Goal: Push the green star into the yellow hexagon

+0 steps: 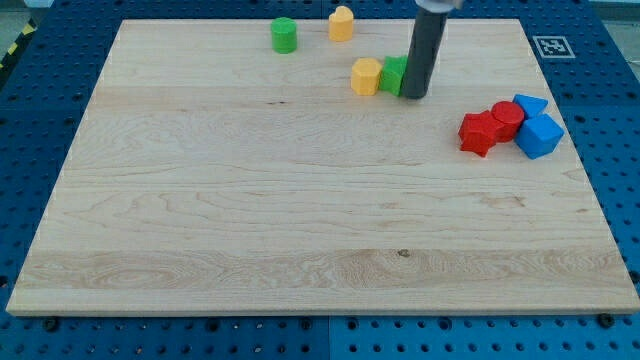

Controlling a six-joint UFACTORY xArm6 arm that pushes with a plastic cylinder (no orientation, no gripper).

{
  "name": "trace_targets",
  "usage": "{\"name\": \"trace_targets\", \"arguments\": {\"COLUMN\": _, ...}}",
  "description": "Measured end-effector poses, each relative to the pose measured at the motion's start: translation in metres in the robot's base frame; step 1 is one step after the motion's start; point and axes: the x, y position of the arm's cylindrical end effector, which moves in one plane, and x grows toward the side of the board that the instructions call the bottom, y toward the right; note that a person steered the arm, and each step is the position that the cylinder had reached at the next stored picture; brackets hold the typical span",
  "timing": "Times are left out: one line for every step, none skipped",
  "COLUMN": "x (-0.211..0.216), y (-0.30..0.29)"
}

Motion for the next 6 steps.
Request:
{"name": "trace_targets", "arguments": {"x": 0.008, "y": 0.0}}
{"name": "trace_targets", "arguments": {"x": 0.007, "y": -0.041}}
{"name": "trace_targets", "arguments": {"x": 0.004, "y": -0.094}}
{"name": "trace_targets", "arguments": {"x": 0.027, "y": -0.056}}
{"name": "trace_targets", "arguments": {"x": 0.032, "y": 0.014}}
{"name": "trace_targets", "arguments": {"x": -0.017, "y": 0.048}}
